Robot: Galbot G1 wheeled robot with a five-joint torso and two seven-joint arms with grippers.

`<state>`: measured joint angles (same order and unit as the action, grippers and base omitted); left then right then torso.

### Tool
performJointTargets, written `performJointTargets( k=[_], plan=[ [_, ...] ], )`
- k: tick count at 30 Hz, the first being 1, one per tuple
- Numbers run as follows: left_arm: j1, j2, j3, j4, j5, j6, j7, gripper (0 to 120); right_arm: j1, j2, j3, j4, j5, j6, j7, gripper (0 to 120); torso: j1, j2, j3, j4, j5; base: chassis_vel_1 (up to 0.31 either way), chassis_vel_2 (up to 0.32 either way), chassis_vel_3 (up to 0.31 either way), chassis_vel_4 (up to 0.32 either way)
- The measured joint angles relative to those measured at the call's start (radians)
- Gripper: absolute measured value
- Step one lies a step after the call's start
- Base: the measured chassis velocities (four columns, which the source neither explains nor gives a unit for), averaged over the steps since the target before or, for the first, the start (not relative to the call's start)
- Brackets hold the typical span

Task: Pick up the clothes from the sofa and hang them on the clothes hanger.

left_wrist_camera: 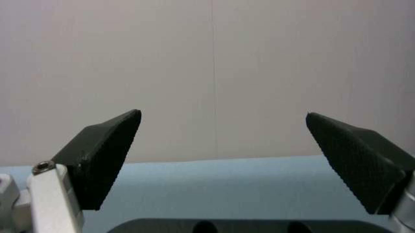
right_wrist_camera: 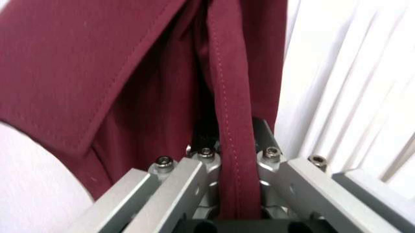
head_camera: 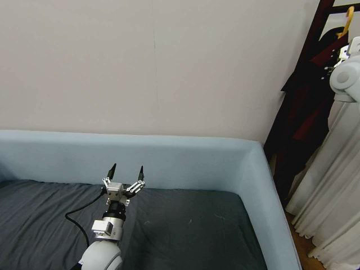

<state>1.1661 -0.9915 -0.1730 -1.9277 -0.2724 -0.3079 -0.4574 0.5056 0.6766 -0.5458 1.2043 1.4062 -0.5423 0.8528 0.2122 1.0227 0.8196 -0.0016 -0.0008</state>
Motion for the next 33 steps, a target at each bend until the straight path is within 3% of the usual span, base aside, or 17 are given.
performJointTargets(
  k=[4, 9, 19, 33],
  plan=[
    [0.006, -0.001, -0.006, 0.001, 0.008, -0.008, 0.0, 100, 0.025, 0.032, 0.009, -0.037, 0.02, 0.078, 0.008, 1, 0.0, 0.0, 0.0, 0.0001, -0.0003, 0.0, 0.0, 0.0, 0.0],
    [0.005, 0.003, -0.01, 0.003, 0.008, -0.01, -0.002, 100, 0.051, 0.063, 0.009, -0.063, 0.028, 0.104, 0.011, 1, 0.0, 0.0, 0.0, 0.0002, 0.0001, 0.0, 0.0, 0.0, 0.0],
    [0.005, -0.007, -0.012, 0.005, 0.008, -0.013, -0.004, 100, 0.1, 0.173, 0.013, -0.215, 0.062, 0.064, 0.062, 1, 0.0, 0.0, 0.0, 0.0007, -0.0004, 0.0, 0.0, 0.0, 0.0],
    [0.006, -0.014, -0.015, 0.008, 0.009, -0.017, -0.004, 100, 0.092, 0.212, 0.023, -0.345, 0.029, 0.034, -0.009, 1, 0.0, 0.0, 0.0, 0.0004, -0.0002, 0.0, 0.0, 0.0, 0.0]
  ],
)
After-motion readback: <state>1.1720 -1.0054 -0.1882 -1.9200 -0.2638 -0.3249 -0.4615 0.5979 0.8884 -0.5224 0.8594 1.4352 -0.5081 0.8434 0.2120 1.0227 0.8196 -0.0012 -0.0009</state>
